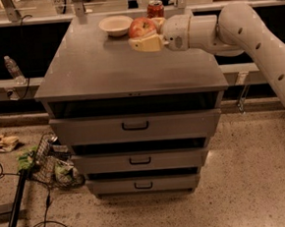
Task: Pick apple
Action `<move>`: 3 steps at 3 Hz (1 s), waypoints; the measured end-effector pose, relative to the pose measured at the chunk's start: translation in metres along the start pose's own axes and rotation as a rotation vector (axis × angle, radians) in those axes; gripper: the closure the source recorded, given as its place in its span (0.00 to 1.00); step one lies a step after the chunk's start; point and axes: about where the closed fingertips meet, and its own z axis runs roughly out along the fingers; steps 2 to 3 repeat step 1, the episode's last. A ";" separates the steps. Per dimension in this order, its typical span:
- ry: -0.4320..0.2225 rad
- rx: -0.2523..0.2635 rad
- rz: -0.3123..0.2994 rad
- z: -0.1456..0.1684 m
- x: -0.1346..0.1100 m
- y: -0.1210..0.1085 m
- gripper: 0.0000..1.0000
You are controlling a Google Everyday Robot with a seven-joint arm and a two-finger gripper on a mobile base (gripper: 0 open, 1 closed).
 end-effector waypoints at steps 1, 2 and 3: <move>0.000 0.000 0.000 0.000 0.000 0.000 1.00; 0.000 0.000 0.000 0.000 0.000 0.000 1.00; 0.000 0.000 0.000 0.000 0.000 0.000 1.00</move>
Offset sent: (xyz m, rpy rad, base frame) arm 0.0000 0.0000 0.0000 0.0000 0.0000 0.0000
